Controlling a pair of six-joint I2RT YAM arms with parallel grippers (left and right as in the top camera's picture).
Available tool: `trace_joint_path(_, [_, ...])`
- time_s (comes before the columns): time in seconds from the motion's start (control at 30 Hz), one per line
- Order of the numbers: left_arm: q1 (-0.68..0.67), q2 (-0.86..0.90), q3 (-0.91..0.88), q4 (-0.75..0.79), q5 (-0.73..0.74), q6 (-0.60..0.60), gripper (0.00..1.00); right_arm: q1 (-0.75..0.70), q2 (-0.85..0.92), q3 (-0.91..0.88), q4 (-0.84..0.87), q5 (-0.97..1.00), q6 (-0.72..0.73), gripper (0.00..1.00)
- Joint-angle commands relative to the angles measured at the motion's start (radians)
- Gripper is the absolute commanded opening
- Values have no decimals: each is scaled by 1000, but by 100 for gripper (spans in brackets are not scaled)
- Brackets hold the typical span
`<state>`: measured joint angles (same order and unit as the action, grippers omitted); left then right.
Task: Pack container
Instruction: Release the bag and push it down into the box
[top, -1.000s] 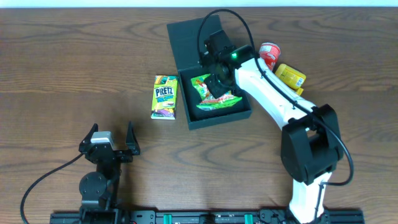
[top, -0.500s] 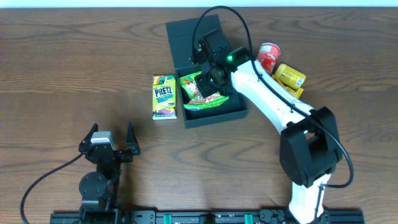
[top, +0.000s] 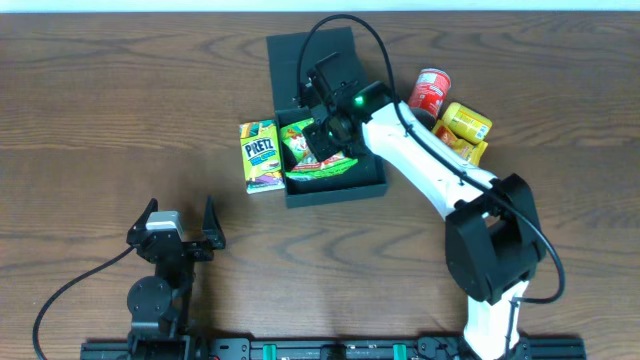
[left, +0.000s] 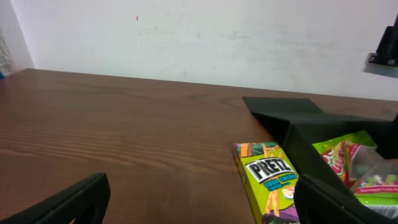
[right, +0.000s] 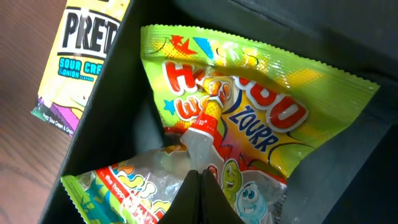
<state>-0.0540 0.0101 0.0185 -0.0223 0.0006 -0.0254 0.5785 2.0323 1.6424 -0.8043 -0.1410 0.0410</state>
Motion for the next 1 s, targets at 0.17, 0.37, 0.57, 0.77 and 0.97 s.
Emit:
trace_joint_path(0.17, [4, -6, -14, -54, -7, 3, 95, 25, 35, -168, 157, -25, 41, 1])
trace_joint_path(0.37, [4, -6, -14, -54, -7, 3, 95, 26, 35, -270, 257, -52, 127, 1])
trace_joint_path(0.57, [4, -6, -14, -54, -8, 3, 95, 25, 34, -294, 307, -77, 138, 1])
trace_joint_path(0.77, [4, -6, -14, -54, -8, 3, 95, 25, 21, -290, 307, -76, 138, 16])
trace_joint_path(0.97, [4, -6, -14, -54, -8, 3, 95, 25, -54, -290, 306, -64, 138, 51])
